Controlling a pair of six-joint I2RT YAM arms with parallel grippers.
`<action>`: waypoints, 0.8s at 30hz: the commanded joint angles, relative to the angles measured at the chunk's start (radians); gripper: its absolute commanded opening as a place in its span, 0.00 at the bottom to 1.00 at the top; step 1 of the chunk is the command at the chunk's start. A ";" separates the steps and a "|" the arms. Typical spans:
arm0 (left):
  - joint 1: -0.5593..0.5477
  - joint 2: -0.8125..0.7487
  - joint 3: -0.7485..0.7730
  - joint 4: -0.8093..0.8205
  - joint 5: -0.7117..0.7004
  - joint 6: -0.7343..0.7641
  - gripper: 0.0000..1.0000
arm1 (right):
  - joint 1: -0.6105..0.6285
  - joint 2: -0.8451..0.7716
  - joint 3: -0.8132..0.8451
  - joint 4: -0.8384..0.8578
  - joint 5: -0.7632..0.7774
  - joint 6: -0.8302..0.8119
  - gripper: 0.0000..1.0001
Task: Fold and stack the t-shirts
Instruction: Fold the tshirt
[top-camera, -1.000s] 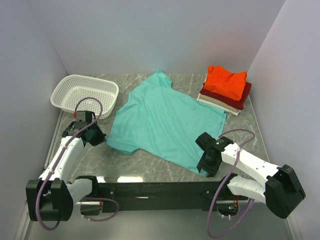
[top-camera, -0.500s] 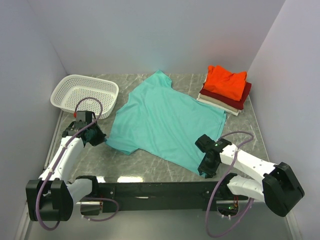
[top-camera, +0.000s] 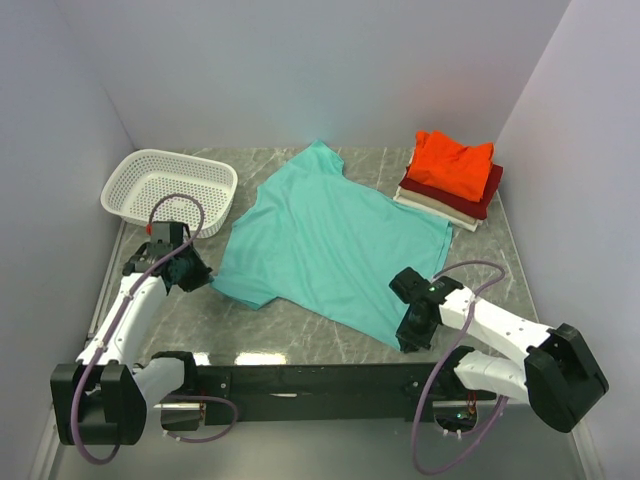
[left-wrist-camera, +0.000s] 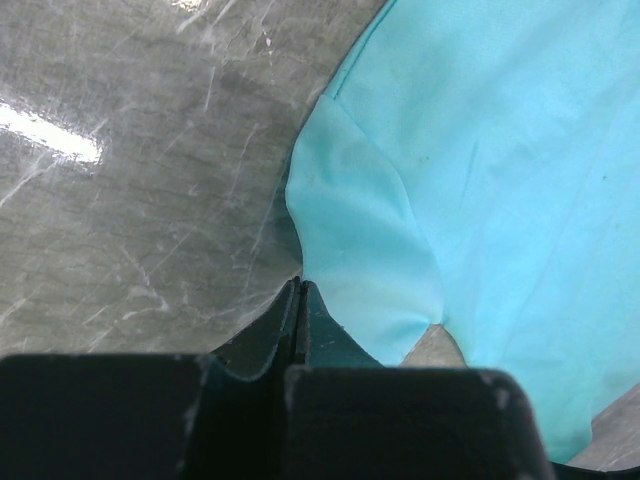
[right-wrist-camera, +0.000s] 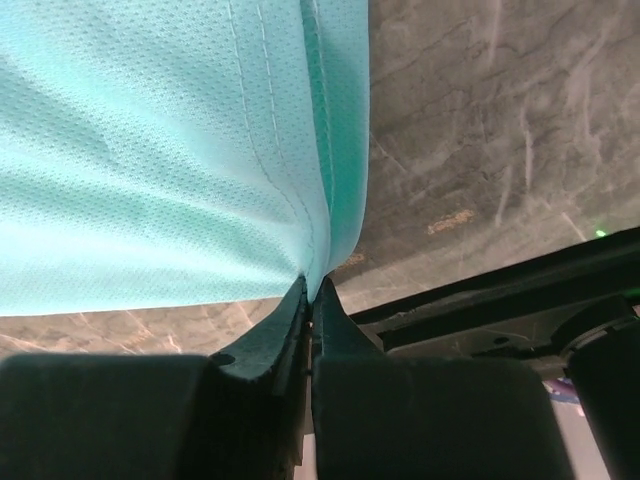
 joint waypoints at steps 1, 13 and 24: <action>0.005 -0.031 0.065 -0.028 0.000 0.013 0.00 | 0.010 0.008 0.058 -0.074 0.026 -0.061 0.00; 0.003 -0.152 0.082 -0.217 -0.060 0.001 0.00 | 0.016 -0.008 0.046 -0.109 -0.083 -0.160 0.00; -0.004 -0.171 0.088 -0.208 -0.035 0.010 0.00 | 0.033 0.003 0.095 -0.111 -0.095 -0.161 0.00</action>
